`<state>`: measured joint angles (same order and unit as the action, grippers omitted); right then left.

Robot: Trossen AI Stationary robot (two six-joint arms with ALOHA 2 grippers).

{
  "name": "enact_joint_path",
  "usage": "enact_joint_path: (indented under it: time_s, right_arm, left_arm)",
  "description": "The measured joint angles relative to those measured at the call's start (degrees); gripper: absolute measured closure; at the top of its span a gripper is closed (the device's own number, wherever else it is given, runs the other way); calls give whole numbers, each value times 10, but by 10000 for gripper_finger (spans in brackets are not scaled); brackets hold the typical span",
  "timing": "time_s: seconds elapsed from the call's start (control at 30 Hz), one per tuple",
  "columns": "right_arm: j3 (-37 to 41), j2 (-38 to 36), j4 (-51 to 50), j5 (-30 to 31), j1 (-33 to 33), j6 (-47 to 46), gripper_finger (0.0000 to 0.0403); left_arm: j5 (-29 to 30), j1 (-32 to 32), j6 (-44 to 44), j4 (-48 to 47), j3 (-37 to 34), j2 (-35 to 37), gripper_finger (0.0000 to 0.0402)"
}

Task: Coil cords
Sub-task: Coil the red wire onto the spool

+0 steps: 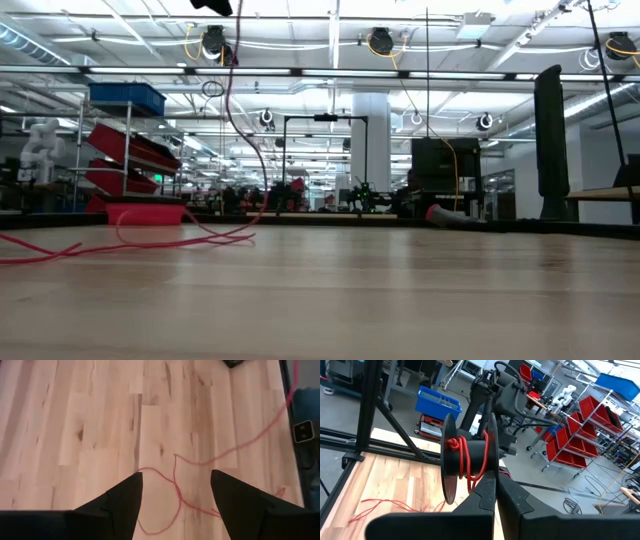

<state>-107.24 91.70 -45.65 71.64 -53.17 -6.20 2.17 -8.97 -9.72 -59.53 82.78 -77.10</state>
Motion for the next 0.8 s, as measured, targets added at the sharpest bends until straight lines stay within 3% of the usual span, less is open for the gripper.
enact_joint_path:
  time_s: [0.17, 0.43, 0.6, 0.8]
  right_arm:
    - [0, 0, 0, 0, 0, 0, 403]
    - [0, 0, -9, -2, -2, -2, 403]
    - [0, -4, -11, -52, -2, -6, 403]
    - [0, -5, -14, -77, -3, -14, 403]
  left_arm:
    - [70, -31, 19, 75, 0, -38, 158]
    - [77, -100, -30, 96, 0, -140, 158]
    - [85, -155, -90, 95, 0, -201, 159]
    - [219, -219, -96, 91, 0, -221, 171]
